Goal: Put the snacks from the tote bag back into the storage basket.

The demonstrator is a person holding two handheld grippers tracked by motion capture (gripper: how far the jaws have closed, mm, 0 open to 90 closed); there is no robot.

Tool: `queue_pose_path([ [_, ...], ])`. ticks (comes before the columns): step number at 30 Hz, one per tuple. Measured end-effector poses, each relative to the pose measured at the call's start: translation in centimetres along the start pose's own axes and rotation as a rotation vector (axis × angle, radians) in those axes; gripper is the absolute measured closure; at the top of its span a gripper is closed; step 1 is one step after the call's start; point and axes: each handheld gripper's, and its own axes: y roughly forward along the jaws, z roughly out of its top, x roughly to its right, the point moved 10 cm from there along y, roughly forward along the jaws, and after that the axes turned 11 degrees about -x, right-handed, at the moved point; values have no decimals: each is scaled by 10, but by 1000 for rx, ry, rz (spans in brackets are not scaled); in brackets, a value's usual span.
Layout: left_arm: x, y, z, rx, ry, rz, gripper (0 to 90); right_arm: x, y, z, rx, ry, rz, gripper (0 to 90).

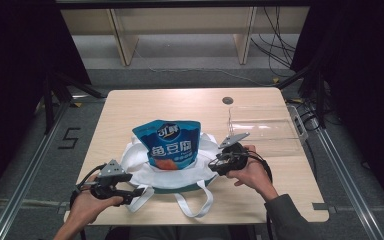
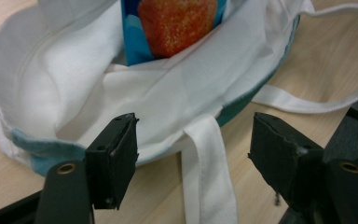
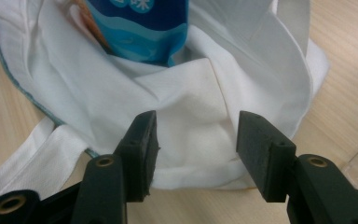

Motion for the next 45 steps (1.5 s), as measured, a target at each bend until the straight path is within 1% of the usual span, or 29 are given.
queue_pose_path([
  [1, 0, 0, -1, -3, 2, 6, 313, 1, -3, 1, -7, -37, -6, 485],
  [3, 4, -1, -4, -6, 6, 2, 303, 1, -5, 5, 14, -57, -4, 471],
  [4, 4, -1, -5, -1, 7, 14, 294, 1, -8, 6, 14, -63, -8, 457],
  [5, 4, -1, -5, -1, 7, 14, 281, 0, -11, 5, -5, -36, -2, 449],
  [6, 2, -3, -7, 12, 9, 31, 276, -2, -14, 6, -15, -45, -1, 449],
  [8, 2, -5, -9, 12, 12, 28, 268, -2, -21, 9, -10, -78, -2, 430],
  [9, 0, -5, -11, 9, 8, 37, 265, 0, -25, 8, -27, -92, -13, 423],
  [10, 1, -6, -11, 19, -18, 40, 265, 1, -28, 11, -14, -80, -26, 422],
  [11, 0, -7, -12, 18, -3, 32, 262, 4, -32, 14, 2, -99, -41, 417],
  [12, 0, -7, -13, 23, -16, 31, 254, 4, -37, 17, 8, -97, -29, 414],
  [13, 1, -7, -13, 31, -37, 27, 251, 7, -40, 20, 14, -117, -45, 413],
  [14, -2, -7, -15, 23, -20, 37, 249, 7, -44, 23, 11, -117, -43, 406],
  [16, -2, -6, -16, 19, -24, 37, 236, 8, -48, 26, 5, -131, -46, 404],
  [19, -5, -6, -20, -3, 4, 80, 234, 2, -64, 44, 10, -152, -23, 399],
  [21, -6, -8, -17, 33, -24, 99, 237, -1, -71, 54, 13, -197, -27, 394],
  [22, -5, -9, -16, 45, -43, 95, 238, -6, -75, 57, 1, -195, -16, 388],
  [25, -8, -10, -17, 53, -38, 112, 237, -14, -82, 70, -14, -239, -27, 379],
  [26, -8, -10, -20, 32, -36, 102, 237, -15, -83, 76, -7, -251, -45, 378],
  [27, -8, -11, -21, 31, -39, 102, 237, -17, -85, 79, -9, -278, -35, 378],
  [28, -9, -12, -24, 6, -15, 105, 237, -18, -86, 83, -9, -277, -36, 378],
  [29, -9, -12, -24, 6, -15, 105, 237, -18, -86, 83, -9, -277, -36, 378],
  [30, -6, -10, -21, 36, -48, 100, 237, -18, -88, 92, -23, -302, -52, 378],
  [32, -5, -10, -22, 32, -47, 92, 235, -18, -89, 98, -28, -314, -54, 377],
  [33, -7, -12, -25, 2, -23, 98, 231, -20, -90, 101, -34, -306, -39, 377],
  [35, -8, -12, -26, -2, -23, 98, 226, -20, -93, 110, -36, -315, -36, 375],
  [37, -8, -11, -25, 20, -58, 98, 217, -21, -95, 115, -44, -323, -41, 373],
  [38, -9, -12, -27, 5, -27, 100, 216, -23, -96, 119, -42, -329, -38, 373],
  [43, -6, -11, -24, 42, -60, 85, 182, -28, -95, 131, -64, -351, -43, 370],
  [45, -7, -13, -24, 49, -52, 95, 164, -31, -95, 137, -60, -360, -45, 371],
])
